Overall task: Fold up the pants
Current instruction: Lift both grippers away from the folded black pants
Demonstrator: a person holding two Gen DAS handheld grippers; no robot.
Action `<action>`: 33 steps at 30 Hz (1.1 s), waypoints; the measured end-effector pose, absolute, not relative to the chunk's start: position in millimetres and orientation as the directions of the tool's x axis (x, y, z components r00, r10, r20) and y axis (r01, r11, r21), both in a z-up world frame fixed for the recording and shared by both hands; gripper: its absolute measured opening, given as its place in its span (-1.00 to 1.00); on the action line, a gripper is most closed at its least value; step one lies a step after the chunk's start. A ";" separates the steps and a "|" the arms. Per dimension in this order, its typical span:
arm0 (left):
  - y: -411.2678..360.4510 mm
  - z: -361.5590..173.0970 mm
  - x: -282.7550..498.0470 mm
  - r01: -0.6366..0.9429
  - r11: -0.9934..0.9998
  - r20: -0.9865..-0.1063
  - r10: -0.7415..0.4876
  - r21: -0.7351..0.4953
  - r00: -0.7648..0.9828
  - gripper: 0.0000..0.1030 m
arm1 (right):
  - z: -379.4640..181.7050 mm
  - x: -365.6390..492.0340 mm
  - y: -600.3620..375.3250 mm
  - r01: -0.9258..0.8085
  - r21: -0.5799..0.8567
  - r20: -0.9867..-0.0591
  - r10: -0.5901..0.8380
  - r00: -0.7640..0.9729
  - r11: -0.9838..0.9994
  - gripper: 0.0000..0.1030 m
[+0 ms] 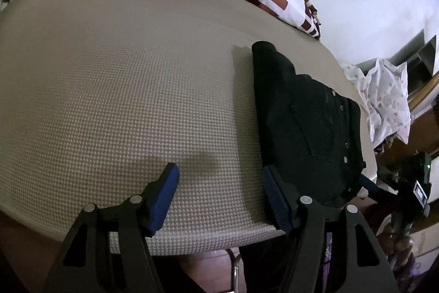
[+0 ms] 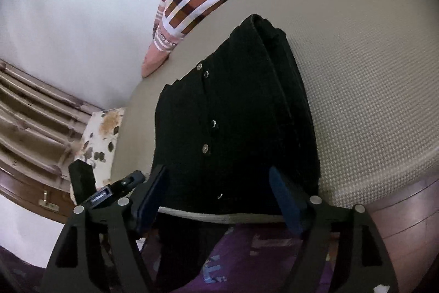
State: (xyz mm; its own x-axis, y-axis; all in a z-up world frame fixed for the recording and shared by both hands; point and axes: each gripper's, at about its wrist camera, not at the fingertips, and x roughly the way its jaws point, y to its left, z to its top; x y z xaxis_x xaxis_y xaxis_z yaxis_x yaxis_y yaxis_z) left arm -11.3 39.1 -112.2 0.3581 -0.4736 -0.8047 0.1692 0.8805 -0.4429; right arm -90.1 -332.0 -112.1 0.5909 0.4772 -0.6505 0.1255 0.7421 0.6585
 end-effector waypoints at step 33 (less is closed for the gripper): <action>49.2 -114.9 -11.0 0.109 0.857 -0.783 -0.506 -0.503 0.363 0.28 | -101.1 -86.1 -351.0 0.227 0.704 -0.601 0.393 0.696 0.673 -0.63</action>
